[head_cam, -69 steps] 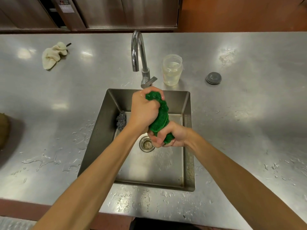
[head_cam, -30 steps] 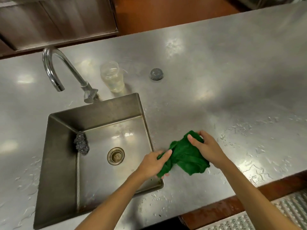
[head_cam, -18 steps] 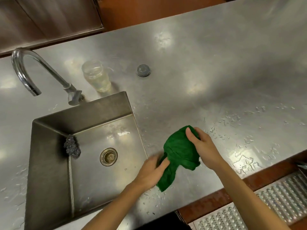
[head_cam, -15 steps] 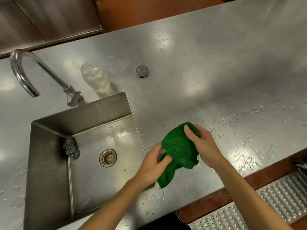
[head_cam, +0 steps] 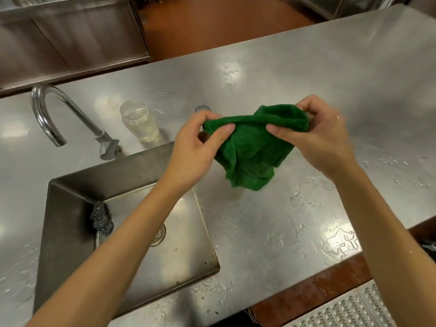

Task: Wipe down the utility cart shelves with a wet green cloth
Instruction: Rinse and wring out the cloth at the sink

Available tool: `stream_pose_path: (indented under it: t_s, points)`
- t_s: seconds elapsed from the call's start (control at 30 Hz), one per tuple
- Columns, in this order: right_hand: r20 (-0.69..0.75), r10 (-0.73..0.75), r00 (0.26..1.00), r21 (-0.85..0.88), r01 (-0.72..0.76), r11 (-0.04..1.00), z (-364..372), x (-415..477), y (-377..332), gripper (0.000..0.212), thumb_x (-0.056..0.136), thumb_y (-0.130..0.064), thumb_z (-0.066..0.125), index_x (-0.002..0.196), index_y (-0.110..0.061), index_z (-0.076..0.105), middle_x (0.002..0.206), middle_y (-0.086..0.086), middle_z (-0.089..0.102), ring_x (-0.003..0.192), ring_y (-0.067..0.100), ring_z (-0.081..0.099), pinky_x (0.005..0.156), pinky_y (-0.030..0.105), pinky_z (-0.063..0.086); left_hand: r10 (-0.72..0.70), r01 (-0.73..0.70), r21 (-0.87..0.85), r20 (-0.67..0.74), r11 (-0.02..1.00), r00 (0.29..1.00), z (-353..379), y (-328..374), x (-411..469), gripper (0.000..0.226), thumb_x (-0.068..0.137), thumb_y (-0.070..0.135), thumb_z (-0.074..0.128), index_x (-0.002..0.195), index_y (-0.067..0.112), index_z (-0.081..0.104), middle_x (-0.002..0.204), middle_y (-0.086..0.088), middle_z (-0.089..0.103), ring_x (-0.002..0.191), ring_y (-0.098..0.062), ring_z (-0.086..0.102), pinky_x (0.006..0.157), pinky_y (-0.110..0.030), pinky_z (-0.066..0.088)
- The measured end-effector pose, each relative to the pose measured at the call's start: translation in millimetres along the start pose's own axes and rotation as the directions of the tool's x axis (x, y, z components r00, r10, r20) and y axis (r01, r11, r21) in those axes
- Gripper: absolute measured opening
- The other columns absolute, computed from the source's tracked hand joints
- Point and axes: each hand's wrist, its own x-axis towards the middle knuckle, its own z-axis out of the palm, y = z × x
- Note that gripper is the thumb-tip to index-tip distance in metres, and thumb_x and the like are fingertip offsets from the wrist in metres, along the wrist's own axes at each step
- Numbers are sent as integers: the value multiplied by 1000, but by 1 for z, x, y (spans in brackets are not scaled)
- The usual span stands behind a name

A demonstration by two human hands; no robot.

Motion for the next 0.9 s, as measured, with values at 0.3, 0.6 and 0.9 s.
stream_pose_path:
  t_s: [0.3,0.6,0.9]
  points:
    - [366,-169,915,-556,361,749,-24,-11,40,43,69,-57,72,107,-36,71,86,-7,50,81,12,46,70,23,40,149,-178,225,142,958,979,-13,-27,-25,10,89,21,70,95,13,65,81,-1,66,72,-26,64,64,-47,53]
    - [529,158,834,-712,335,617,-14,-175,176,33,68,-70,62,66,-37,60,149,-7,44,142,22,33,108,44,32,-252,37,389,520,920,816,18,-152,-184,25,96,53,56,107,31,59,97,18,59,83,8,54,73,-12,40]
    - [406,388,827,-841,171,514,-29,-256,240,30,49,-28,74,76,-35,64,77,-15,60,73,15,57,60,26,44,-456,-131,648,650,750,607,39,-188,-236,32,96,47,52,123,31,56,121,6,59,111,-16,57,90,-30,44]
